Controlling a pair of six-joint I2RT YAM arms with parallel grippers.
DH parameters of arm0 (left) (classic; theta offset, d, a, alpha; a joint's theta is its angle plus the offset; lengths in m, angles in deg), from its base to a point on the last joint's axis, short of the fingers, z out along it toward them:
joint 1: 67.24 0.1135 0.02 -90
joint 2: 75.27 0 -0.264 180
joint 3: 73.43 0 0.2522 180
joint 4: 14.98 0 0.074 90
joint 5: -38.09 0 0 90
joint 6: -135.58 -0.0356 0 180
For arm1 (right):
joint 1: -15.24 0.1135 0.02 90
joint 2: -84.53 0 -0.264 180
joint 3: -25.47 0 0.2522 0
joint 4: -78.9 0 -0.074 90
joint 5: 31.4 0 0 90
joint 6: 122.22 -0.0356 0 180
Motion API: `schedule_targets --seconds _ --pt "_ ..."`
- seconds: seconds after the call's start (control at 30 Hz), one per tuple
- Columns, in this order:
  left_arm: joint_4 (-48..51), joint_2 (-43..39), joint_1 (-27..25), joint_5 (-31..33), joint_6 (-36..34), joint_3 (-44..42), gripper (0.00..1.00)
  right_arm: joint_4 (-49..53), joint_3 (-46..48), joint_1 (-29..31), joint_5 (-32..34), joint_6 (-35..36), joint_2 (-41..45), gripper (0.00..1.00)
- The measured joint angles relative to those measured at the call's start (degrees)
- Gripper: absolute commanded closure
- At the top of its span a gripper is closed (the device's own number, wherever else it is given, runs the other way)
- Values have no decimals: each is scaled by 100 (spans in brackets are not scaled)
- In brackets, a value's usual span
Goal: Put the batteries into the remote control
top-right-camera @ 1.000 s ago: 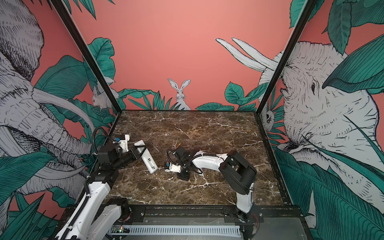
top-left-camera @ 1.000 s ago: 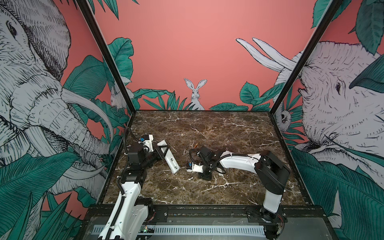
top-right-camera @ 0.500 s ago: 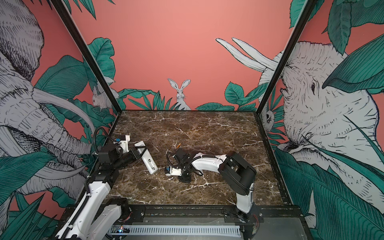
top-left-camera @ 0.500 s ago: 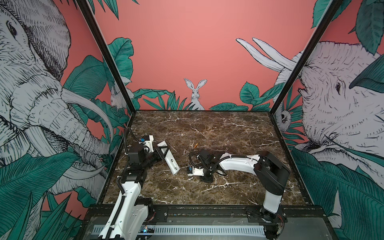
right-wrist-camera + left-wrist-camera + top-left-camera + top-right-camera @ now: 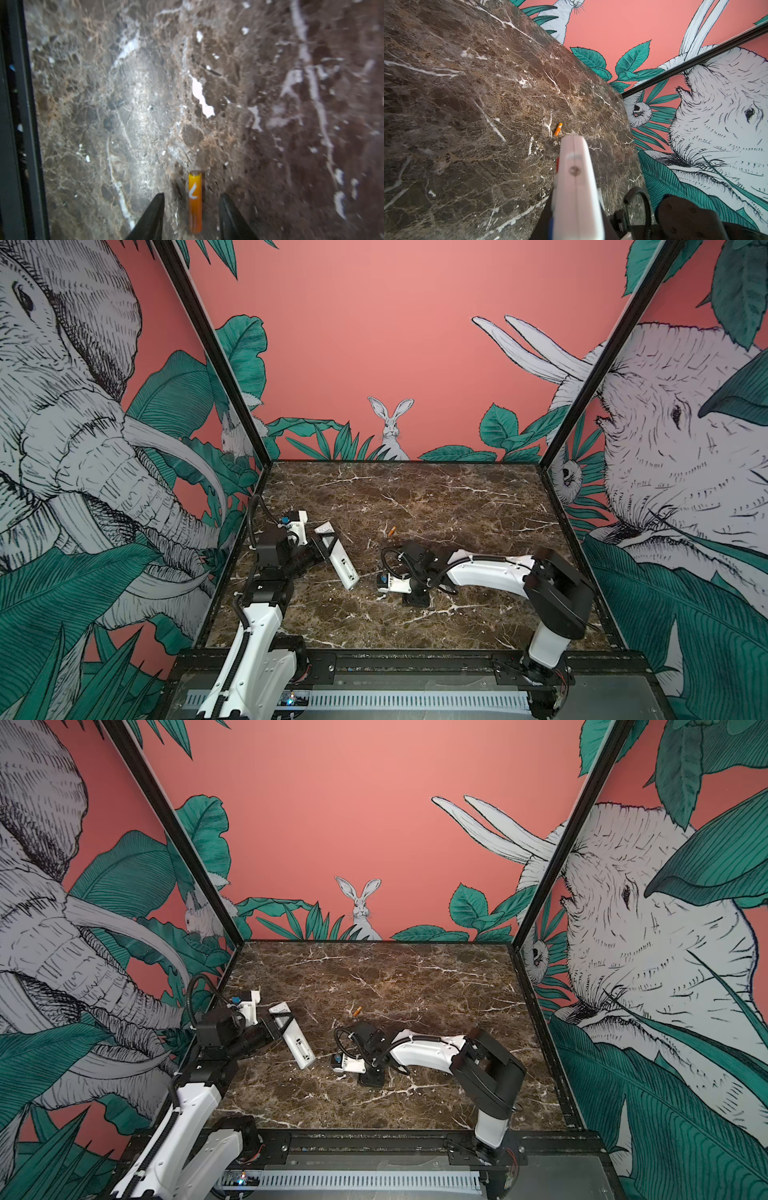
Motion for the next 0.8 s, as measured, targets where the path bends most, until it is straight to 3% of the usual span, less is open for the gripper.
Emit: schedule_targets --seconds 0.2,0.3,0.4,0.57,0.7,0.8 --pt "125 -197 0 55 -177 0 100 -155 28 203 804 -1471 1311 37" --pt "249 -400 2 166 -361 0 100 -37 -68 282 1320 -2785 1845 34" --pt "417 -568 7 302 -595 0 100 313 -164 332 1749 -4367 2131 23" --pt "658 -787 -17 581 -942 0 100 1121 -166 575 2175 -7049 2177 12" --pt "813 -1036 -195 846 -1108 9 100 1670 -490 885 2304 -8415 1928 9" --pt "949 -1220 -345 1067 -1239 72 100 1878 -833 916 2378 -9232 1672 14"
